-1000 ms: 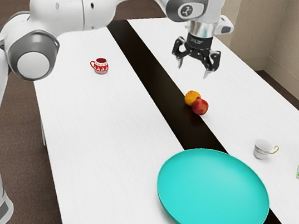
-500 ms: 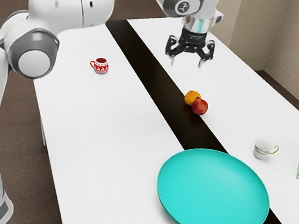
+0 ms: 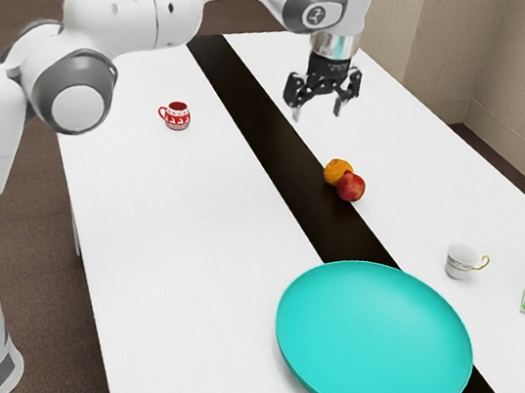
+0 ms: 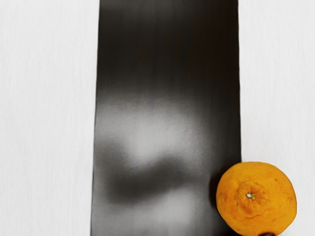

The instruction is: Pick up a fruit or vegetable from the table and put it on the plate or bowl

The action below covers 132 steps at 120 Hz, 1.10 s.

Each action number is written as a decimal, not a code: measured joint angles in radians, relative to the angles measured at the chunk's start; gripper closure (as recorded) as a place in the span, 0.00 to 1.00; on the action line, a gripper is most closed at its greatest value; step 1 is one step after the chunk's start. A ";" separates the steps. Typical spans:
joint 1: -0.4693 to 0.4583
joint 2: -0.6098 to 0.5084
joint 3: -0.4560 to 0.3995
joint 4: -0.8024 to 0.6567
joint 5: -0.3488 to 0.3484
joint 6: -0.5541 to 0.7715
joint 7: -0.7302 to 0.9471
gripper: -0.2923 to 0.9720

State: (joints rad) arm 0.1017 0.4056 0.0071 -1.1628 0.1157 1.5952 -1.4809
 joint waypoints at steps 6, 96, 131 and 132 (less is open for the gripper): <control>0.000 0.020 -0.003 0.020 -0.006 0.006 -0.020 0.23; 0.084 0.126 -0.083 0.068 -0.047 0.077 -0.215 0.23; 0.093 0.181 -0.111 0.076 -0.044 0.100 -0.214 0.23; 0.093 0.182 -0.111 0.076 -0.044 0.101 -0.214 0.23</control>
State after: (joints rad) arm 0.1948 0.5877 -0.1038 -1.0865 0.0713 1.6958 -1.6946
